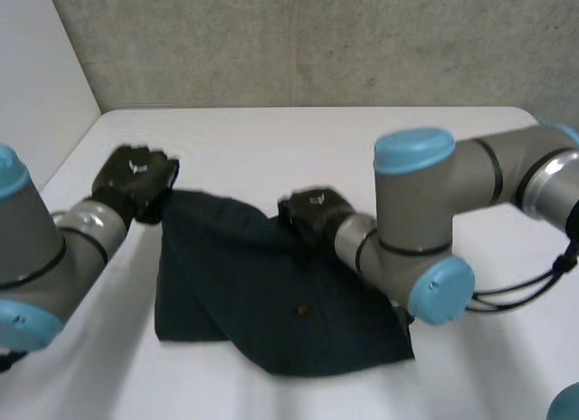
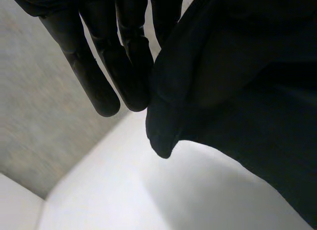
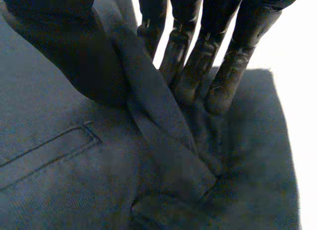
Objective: Fold the shorts.
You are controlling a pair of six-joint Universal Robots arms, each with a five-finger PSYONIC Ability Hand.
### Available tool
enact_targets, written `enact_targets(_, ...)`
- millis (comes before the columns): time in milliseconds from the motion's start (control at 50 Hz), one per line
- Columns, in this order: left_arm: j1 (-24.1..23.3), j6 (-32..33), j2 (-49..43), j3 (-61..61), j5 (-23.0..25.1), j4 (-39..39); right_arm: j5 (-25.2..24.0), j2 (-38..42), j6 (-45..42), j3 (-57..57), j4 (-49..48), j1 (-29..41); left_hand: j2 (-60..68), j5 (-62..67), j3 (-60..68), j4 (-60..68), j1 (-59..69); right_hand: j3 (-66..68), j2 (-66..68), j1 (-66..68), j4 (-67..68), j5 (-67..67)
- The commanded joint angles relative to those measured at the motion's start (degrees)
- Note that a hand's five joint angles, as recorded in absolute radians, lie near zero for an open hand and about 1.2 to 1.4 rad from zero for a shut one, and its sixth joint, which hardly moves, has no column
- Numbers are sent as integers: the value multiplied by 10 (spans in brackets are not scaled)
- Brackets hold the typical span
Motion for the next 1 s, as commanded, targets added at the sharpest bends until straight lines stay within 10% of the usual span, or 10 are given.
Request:
enact_targets(20,-19,2,-6,181,-19,4,42,-39,-140,-180,-84,-18,118,147,120,117,142,127,124,244,123,152)
enact_targets(260,-74,-18,-7,488,-181,48,57,-148,-209,-223,-339,-54,118,147,120,117,142,127,124,244,123,152)
enact_targets(680,-87,-15,32,21,-129,69,12,-172,-200,127,-159,-52,118,147,120,117,142,127,124,244,123,152)
enact_targets(780,-94,1,38,-32,-89,91,13,-131,-136,170,-86,-54,118,147,120,117,142,-497,-500,-381,-501,-472)
enact_targets(1000,-142,47,102,13,-91,72,13,-143,124,214,-119,-57,118,147,120,117,142,-573,-576,-456,-577,-548)
